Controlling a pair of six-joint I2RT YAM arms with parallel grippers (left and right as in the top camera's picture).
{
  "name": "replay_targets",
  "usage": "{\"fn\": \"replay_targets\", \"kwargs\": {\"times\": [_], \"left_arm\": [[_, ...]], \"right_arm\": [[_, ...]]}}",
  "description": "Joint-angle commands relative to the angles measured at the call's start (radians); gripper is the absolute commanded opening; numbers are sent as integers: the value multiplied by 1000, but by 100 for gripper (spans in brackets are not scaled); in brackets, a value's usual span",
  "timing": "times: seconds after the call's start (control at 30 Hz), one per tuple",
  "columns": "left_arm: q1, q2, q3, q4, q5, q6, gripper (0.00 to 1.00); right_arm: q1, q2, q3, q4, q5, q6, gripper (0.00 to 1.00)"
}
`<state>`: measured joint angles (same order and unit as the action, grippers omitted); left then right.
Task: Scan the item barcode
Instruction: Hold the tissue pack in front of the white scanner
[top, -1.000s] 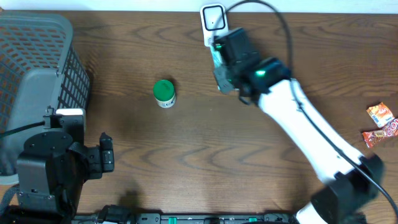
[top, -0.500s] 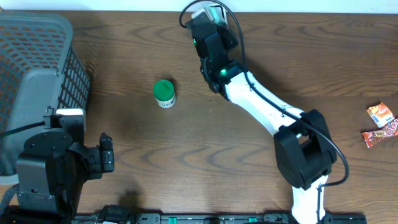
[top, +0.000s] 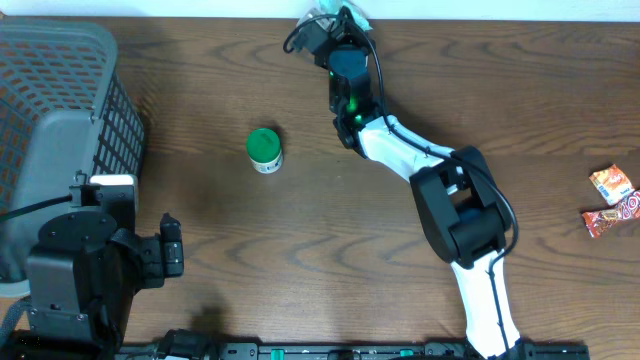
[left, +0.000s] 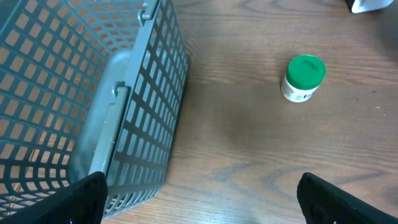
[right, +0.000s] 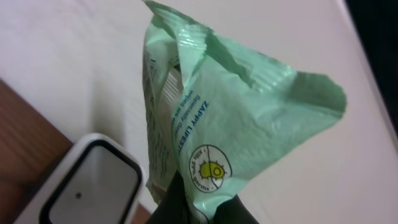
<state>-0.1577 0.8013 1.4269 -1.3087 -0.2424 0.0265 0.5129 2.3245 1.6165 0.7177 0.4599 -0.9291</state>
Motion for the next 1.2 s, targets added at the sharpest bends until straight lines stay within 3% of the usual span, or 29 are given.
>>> {"fn": "replay_targets", "kwargs": {"times": [0.0, 0.33, 0.8, 1.17], "left_arm": [[4, -1, 0, -1, -5, -5, 98], [4, -1, 0, -1, -5, -5, 98], [4, -1, 0, -1, -5, -5, 98], [4, -1, 0, -1, -5, -5, 98]], "right_arm": [[-29, 45, 10, 47, -168, -75, 2], [-45, 150, 34, 30, -178, -121, 1], [-13, 155, 33, -306, -143, -123, 1], [-15, 144, 73, -306, 8, -127, 1]]}}
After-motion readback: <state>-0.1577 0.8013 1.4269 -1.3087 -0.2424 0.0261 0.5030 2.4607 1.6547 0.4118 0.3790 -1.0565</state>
